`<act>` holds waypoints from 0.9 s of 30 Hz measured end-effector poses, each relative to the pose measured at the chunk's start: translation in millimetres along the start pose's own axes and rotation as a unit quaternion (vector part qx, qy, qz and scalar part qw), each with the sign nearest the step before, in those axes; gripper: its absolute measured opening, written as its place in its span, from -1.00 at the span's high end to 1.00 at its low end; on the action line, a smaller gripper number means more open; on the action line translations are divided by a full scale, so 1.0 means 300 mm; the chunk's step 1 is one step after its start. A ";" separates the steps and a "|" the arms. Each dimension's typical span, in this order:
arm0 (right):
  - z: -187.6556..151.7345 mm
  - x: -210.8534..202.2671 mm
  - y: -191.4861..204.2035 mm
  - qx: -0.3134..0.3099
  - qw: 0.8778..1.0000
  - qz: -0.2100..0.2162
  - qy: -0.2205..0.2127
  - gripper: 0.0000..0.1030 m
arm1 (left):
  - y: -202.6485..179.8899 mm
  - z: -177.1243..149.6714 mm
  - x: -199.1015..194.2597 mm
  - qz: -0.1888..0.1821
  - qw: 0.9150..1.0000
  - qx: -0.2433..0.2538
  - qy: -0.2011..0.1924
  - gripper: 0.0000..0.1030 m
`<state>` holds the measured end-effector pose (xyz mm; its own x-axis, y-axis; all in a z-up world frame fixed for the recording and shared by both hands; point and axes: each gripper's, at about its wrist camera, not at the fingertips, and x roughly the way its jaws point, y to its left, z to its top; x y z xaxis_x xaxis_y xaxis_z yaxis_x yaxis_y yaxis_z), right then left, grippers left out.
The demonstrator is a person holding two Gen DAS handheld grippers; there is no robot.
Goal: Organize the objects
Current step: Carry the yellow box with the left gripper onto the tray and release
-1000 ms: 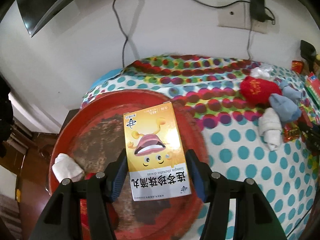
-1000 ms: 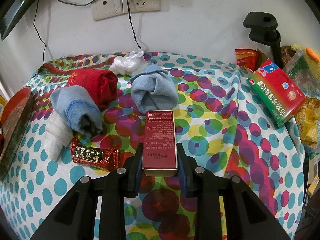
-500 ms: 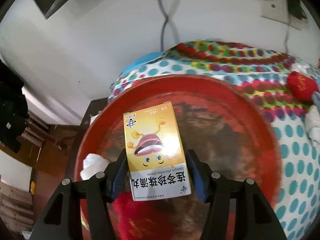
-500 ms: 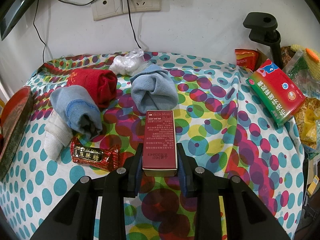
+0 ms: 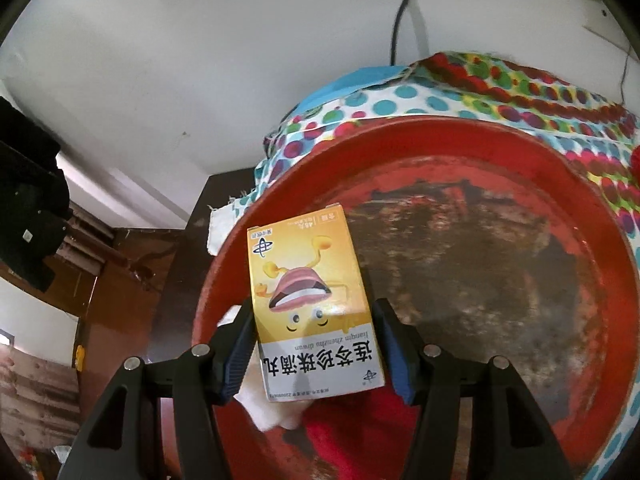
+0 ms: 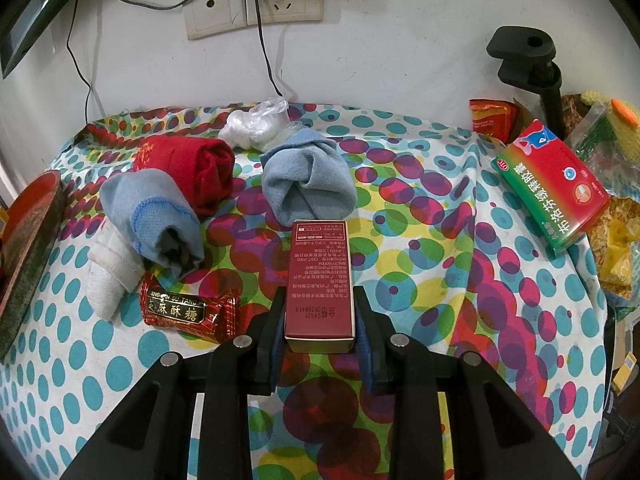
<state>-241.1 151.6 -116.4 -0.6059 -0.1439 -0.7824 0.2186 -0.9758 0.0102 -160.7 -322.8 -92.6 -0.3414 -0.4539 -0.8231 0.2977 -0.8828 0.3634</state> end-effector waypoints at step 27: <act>-0.003 0.009 0.007 -0.010 1.000 -0.015 0.000 0.45 | 0.088 -0.041 -0.041 -0.031 0.999 -0.027 -0.020 -0.14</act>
<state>-241.6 149.3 -119.0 -0.6118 -0.1141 -0.7828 0.2159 -0.9761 -0.0265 -137.8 -339.0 -78.3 -0.3967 -0.4037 -0.8244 0.3224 -0.9022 0.2867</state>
